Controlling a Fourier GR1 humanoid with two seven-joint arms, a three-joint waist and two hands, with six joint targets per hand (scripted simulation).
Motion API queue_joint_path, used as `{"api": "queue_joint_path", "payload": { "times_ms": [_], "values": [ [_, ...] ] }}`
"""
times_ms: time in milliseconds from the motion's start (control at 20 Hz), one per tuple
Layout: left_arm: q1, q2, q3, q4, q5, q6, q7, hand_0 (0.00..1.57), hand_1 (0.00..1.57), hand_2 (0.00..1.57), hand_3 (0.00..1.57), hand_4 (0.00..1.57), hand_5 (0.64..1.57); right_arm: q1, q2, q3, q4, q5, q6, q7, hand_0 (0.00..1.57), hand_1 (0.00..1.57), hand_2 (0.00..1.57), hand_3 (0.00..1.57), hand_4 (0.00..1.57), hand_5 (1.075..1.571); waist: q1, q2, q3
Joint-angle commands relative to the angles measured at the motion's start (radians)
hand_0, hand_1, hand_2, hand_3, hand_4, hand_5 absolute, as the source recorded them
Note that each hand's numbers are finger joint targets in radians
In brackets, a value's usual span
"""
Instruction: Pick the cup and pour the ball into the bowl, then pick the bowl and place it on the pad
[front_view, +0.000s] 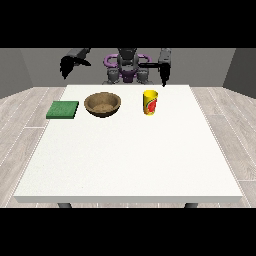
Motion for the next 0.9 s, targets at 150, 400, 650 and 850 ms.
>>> {"api": "queue_joint_path", "payload": {
  "times_ms": [150,400,650,850],
  "values": [
    [-0.03,-0.03,0.073,0.279,0.01,-0.003,-0.268,0.0,0.0,0.0,0.0,0.0,1.486,-0.053,-0.05,-0.034,0.03,-0.028,0.04,-0.015,0.0,0.0,0.0,0.0,0.19,1.571,-0.037,0.045,-0.0002],
    [-0.144,0.009,0.142,0.449,0.025,-0.01,-0.324,0.0,0.0,0.0,0.0,0.0,1.457,-0.062,-0.058,-0.036,0.063,-0.033,0.061,-0.035,0.0,0.0,0.0,0.0,0.21,1.571,-0.063,0.043,-0.0001],
    [-0.155,-0.029,0.158,0.579,0.017,0.026,-0.462,0.0,0.0,0.0,0.0,0.0,1.448,-0.085,-0.126,-0.091,0.082,-0.078,0.11,-0.021,0.0,0.0,0.0,0.0,0.15,1.571,-0.081,0.059,-0.0001],
    [-0.184,0.037,0.203,0.655,-0.016,0.079,-0.548,1.19,1.19,1.57,1.42,0.75,1.559,-0.16,-0.189,-0.142,0.055,-0.146,0.131,0.047,0.0,0.0,0.0,0.0,0.0,1.571,-0.119,0.132,-0.0005]
  ]
}}
